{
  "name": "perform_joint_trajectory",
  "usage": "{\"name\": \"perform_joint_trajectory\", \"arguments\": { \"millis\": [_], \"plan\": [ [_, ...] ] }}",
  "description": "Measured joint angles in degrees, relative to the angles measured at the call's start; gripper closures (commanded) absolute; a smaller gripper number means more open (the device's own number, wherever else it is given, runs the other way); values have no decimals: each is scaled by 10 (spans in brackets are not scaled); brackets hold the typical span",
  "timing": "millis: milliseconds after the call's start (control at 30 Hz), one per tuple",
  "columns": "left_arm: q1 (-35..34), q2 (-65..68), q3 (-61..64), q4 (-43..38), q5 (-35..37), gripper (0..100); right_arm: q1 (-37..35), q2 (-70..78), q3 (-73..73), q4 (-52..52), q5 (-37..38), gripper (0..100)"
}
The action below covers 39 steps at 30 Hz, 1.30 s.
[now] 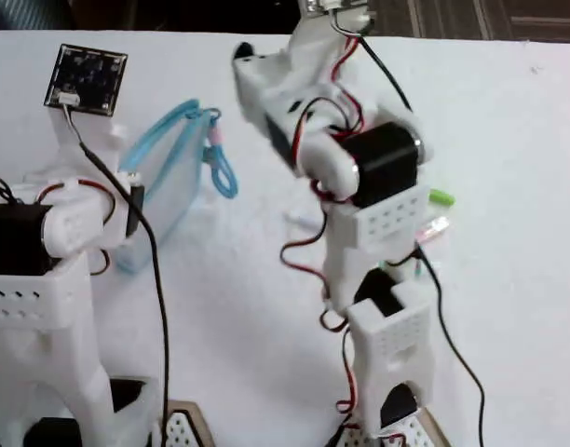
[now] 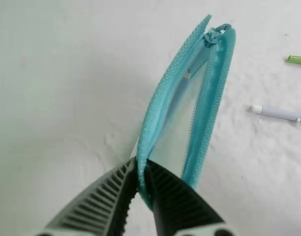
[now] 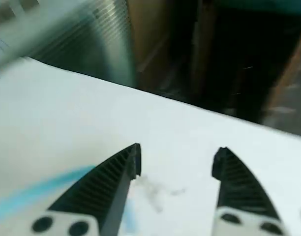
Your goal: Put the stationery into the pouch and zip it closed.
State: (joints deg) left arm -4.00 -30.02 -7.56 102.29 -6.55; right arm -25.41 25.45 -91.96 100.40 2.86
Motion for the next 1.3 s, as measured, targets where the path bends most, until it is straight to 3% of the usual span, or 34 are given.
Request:
{"name": "perform_joint_trajectory", "arguments": {
  "millis": [167, 333, 433, 633, 833, 933, 1067, 1167, 1300],
  "plan": [
    [0, 0, 0, 0, 0, 978, 97, 0, 173, 1, 187, 675],
    [0, 0, 0, 0, 0, 978, 106, -12, 496, 1, 349, 674],
    [0, -1, 6, 0, 0, 978, 99, -25, 646, -20, 403, 674],
    [0, -14, 29, -1, -1, 978, 61, -15, 804, -156, 427, 676],
    [0, -14, 30, -2, 17, 978, 27, 73, 823, -304, 429, 684],
    [0, -14, 30, -2, 22, 978, 28, 105, 800, -297, 430, 776],
    [0, -14, 30, -2, 23, 978, 40, 136, 745, -262, 429, 995],
    [0, -14, 29, -2, 23, 978, 59, 149, 706, -239, 430, 935],
    [0, -14, 29, -2, 23, 978, 69, 157, 656, -200, 429, 980]
  ]
}}
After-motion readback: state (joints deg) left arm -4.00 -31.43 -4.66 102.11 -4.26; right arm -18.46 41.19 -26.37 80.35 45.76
